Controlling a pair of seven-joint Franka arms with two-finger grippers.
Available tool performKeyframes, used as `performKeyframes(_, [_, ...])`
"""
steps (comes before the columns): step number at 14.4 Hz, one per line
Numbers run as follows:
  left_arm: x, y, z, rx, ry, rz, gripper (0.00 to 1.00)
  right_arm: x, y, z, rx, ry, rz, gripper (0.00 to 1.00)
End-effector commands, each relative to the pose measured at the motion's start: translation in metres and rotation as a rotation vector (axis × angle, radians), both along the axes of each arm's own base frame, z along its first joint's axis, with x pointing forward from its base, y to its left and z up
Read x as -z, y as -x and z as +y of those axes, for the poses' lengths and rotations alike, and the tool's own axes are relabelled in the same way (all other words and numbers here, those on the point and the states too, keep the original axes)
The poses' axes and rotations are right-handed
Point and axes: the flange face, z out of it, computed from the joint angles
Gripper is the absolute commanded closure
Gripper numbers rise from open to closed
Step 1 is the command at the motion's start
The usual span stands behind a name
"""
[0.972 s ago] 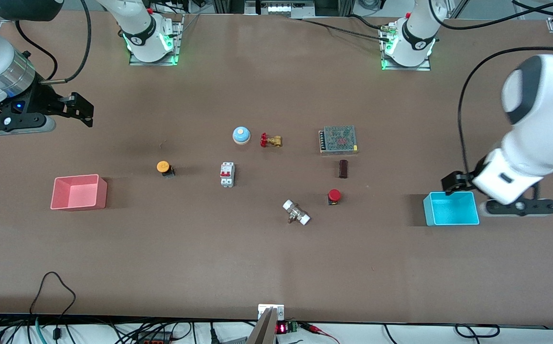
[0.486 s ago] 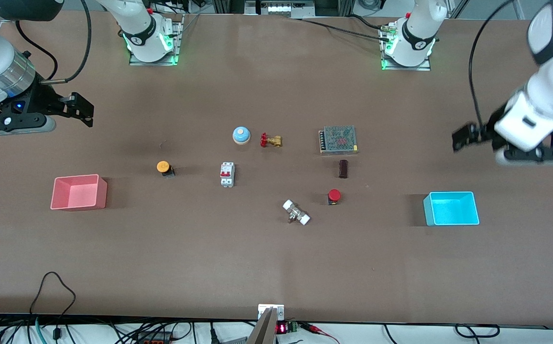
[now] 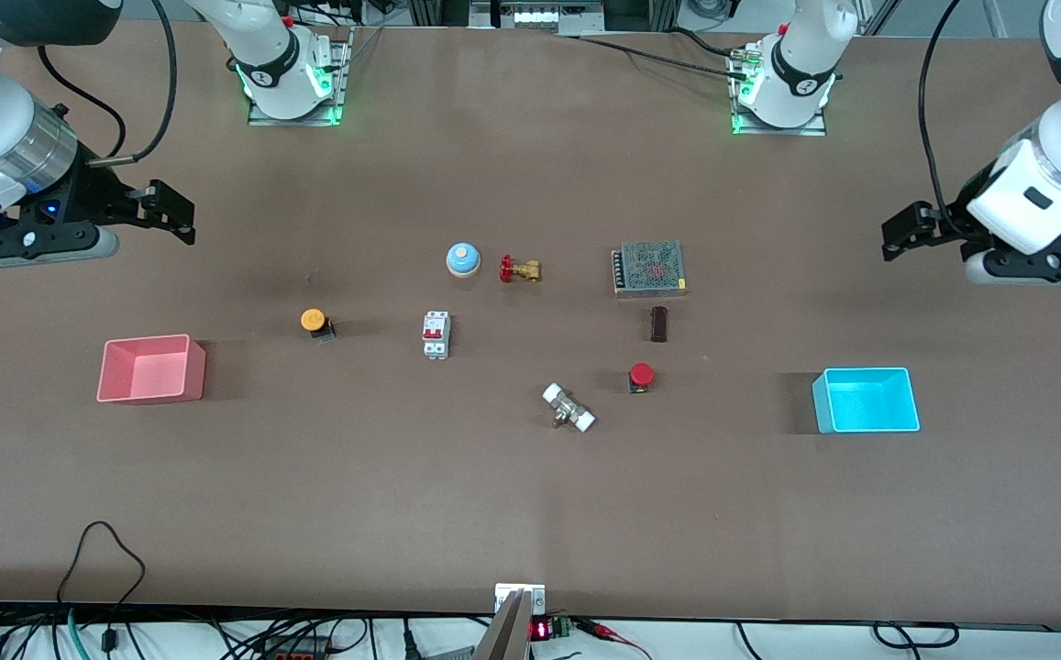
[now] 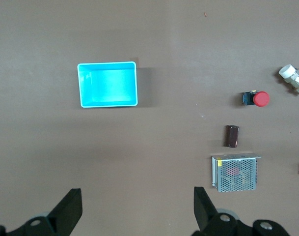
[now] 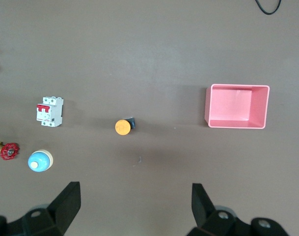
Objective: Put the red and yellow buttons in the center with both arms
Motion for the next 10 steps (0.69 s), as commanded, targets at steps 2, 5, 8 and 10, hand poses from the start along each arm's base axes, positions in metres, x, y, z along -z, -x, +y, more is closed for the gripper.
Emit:
performKeyframes(2, [-0.0044,-0.0070,0.0017,0.039,-0.016,-0.007,0.00,-0.0034,0.0000,-0.0010,0.017,-0.022,0.008,0.00])
performKeyframes(5, [-0.0044,-0.0071,0.0038,0.074,-0.027,-0.007,0.00,-0.0034,-0.0001,-0.0018,0.016,-0.022,0.008,0.00])
performKeyframes(8, [-0.0044,-0.0071,0.0032,0.075,-0.029,-0.008,0.00,-0.0034,-0.0001,-0.0017,0.011,-0.024,0.008,0.00])
performKeyframes(10, [-0.0044,-0.0072,0.0042,0.074,-0.030,-0.008,0.00,-0.0034,-0.0003,-0.0027,0.011,-0.022,0.008,0.00])
